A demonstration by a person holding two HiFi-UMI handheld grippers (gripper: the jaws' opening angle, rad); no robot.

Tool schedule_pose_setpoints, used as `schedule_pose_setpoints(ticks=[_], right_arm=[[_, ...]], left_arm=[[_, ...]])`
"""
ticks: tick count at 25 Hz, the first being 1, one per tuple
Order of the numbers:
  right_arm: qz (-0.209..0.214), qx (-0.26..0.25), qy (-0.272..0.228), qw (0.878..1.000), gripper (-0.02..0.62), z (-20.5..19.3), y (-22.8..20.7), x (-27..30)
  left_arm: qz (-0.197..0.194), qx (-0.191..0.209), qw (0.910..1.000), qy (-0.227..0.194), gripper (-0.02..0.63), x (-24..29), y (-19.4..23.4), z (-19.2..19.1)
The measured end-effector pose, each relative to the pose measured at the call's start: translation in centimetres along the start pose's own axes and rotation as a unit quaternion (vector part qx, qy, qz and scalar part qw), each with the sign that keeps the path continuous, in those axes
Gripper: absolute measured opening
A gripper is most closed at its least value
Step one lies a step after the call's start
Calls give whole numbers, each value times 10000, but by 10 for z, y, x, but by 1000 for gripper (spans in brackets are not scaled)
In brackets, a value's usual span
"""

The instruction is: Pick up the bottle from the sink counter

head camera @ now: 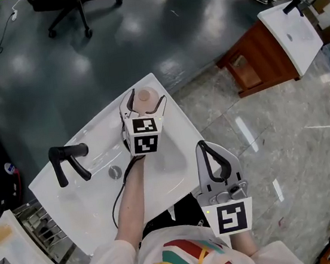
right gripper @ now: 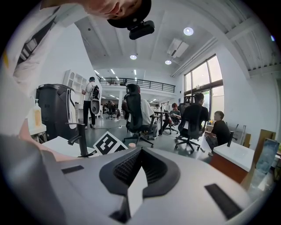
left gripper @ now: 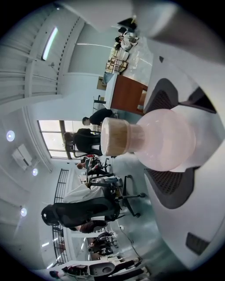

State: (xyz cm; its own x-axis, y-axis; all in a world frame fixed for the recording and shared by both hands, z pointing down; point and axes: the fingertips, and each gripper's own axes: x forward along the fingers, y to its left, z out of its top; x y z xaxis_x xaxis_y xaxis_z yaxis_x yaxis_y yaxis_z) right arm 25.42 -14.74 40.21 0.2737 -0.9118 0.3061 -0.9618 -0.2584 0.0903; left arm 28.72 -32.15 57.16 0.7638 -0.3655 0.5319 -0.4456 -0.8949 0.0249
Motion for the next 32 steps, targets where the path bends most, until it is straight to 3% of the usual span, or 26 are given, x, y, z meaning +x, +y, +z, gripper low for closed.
schedule_pose_setpoints(ticks=[12, 19, 26, 32], right_arm=[[15, -152, -528, 9985, 12, 49, 7, -13], [362, -288, -1239, 9912, 12, 101, 36, -14], [856, -295, -1675, 9817, 12, 136, 78, -26], [1263, -394, -1906, 9727, 12, 154, 124, -30]], left_arm=[[159, -116, 9957, -901, 399, -85, 6, 89], [740, 3, 9865, -1464, 399, -175, 40, 141], [1329, -158, 9759, -1726, 399, -272, 71, 152], [1753, -356, 9673, -1800, 399, -337, 98, 134]])
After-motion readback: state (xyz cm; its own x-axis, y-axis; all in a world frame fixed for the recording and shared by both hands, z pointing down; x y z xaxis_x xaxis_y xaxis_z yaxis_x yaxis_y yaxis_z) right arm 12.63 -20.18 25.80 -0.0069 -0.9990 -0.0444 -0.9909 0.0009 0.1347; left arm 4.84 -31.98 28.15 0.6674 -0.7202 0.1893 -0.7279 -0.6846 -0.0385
